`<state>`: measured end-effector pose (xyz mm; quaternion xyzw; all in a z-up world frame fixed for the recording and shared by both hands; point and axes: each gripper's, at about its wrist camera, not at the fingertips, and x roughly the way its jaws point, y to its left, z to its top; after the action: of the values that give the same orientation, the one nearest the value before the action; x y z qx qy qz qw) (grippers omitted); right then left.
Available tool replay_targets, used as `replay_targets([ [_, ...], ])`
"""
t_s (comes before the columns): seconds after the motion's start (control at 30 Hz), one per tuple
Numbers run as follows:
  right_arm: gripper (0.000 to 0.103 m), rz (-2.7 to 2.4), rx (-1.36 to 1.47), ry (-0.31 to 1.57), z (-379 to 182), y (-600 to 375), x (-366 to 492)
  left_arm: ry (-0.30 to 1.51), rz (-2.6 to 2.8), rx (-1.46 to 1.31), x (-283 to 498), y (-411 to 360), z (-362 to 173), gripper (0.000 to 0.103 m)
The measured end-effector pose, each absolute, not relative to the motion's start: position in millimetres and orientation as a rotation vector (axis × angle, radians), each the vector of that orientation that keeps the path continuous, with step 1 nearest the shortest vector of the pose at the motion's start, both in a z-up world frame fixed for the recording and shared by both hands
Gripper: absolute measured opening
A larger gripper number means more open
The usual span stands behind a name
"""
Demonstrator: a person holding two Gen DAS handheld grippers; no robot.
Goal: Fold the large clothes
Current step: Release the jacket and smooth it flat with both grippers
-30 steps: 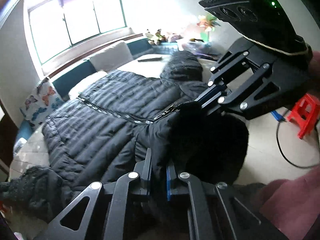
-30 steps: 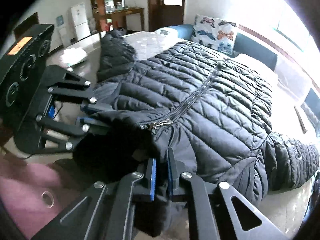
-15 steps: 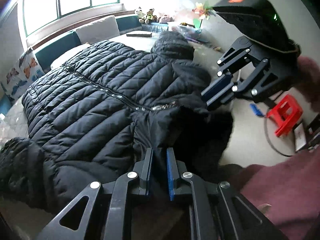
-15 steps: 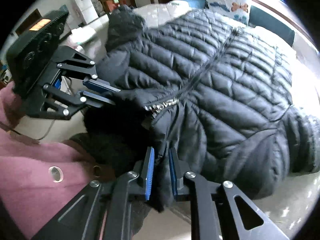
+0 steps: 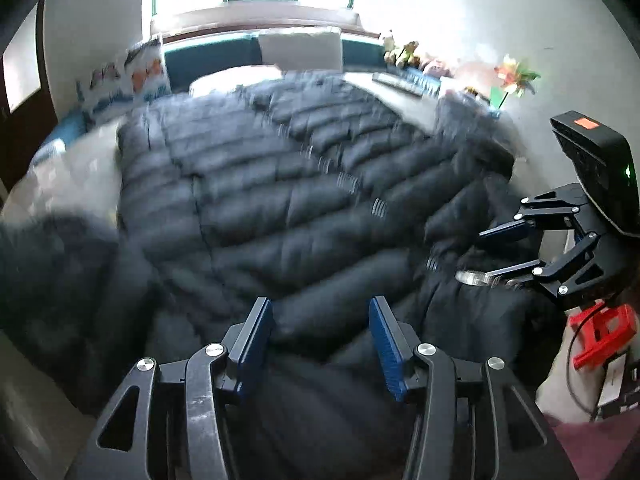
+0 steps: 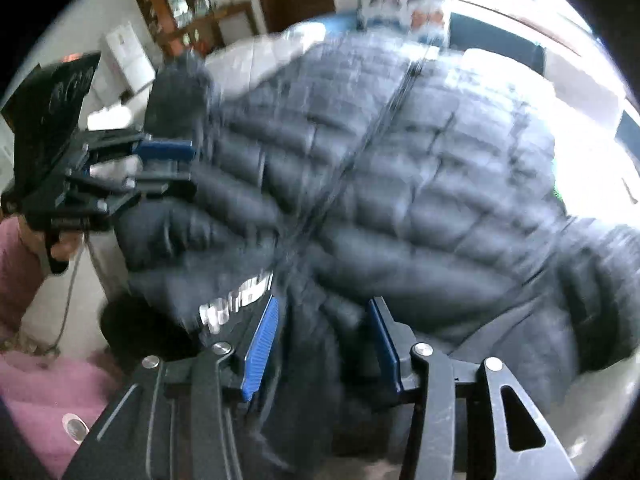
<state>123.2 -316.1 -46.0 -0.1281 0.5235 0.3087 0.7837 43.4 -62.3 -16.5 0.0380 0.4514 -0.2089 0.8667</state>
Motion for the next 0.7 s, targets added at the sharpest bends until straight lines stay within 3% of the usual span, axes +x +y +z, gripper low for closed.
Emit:
replay_targets([
  [0.17,0.053,0.66,-0.402,1.078,-47.0,-309.9,103.0,0.912,-0.417,0.163,28.5,-64.9,-26.1,0.054],
  [0.4,0.054,0.523,-0.197,0.983,-6.3,-365.8,139.4,0.946,-0.458,0.008,43.8,-61.1,-2.5,0.056],
  [0.6,0.056,0.354,-0.031,1.083,-49.7,-432.0,180.8,0.933,-0.508,-0.045,57.2,-80.3,23.3,0.058],
  [0.7,0.056,0.377,0.074,1.074,-34.9,-454.1,180.8,0.934,-0.529,-0.044,66.0,-93.1,32.5,0.059],
])
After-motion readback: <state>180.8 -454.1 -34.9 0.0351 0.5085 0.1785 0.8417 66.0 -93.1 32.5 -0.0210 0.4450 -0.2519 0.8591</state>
